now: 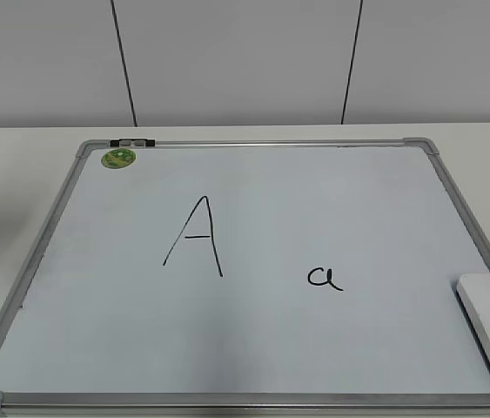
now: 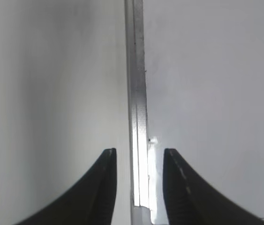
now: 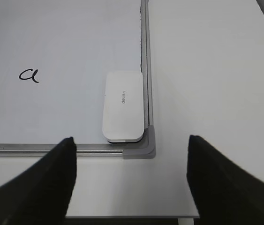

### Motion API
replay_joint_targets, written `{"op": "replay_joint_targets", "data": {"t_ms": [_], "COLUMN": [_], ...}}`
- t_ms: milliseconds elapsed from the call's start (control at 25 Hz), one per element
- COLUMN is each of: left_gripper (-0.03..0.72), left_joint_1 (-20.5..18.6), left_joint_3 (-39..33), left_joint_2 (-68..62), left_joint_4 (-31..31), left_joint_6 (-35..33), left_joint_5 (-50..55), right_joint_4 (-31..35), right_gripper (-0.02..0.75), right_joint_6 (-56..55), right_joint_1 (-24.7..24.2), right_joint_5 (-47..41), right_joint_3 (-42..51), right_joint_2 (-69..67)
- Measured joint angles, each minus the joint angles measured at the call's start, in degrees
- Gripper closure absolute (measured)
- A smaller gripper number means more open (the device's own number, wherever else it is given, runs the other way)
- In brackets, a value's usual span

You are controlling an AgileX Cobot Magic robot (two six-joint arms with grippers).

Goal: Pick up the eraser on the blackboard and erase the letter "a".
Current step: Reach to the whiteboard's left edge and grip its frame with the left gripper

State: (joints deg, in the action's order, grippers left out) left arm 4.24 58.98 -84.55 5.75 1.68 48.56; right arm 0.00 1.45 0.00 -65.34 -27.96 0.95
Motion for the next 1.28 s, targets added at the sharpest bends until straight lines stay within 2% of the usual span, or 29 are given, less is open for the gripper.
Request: {"op": "replay_joint_targets", "data": {"t_ms": [400,560,760,1000,1280], "left_gripper": [0.445,0.445,0.446,0.445,0.446], "left_joint_1": [0.00,0.00,0.00,0.00,0.00], "left_joint_3": [13.10,14.47,14.71,14.84,19.11], "left_joint_2": [-13.59,-15.96,-18.94,-21.88,-28.09], "left_joint_4": [0.81,-0.86,-6.25,-6.36,-4.23], "left_joint_6": [0.10,0.10,0.10,0.10,0.10], "left_joint_5": [5.37,5.75,5.94,5.07,5.06], "right_joint_4": [0.00,0.00,0.00,0.00,0.00], "right_gripper": [0.191,0.191,0.191,0.191,0.191], "right_joint_6": [0.00,0.00,0.00,0.00,0.00], "right_joint_1": [0.00,0.00,0.00,0.00,0.00], "right_joint_5": [0.00,0.00,0.00,0.00,0.00], "right_joint_3": [0.00,0.00,0.00,0.00,0.00], "right_joint_2": [0.00,0.00,0.00,0.00,0.00]}}
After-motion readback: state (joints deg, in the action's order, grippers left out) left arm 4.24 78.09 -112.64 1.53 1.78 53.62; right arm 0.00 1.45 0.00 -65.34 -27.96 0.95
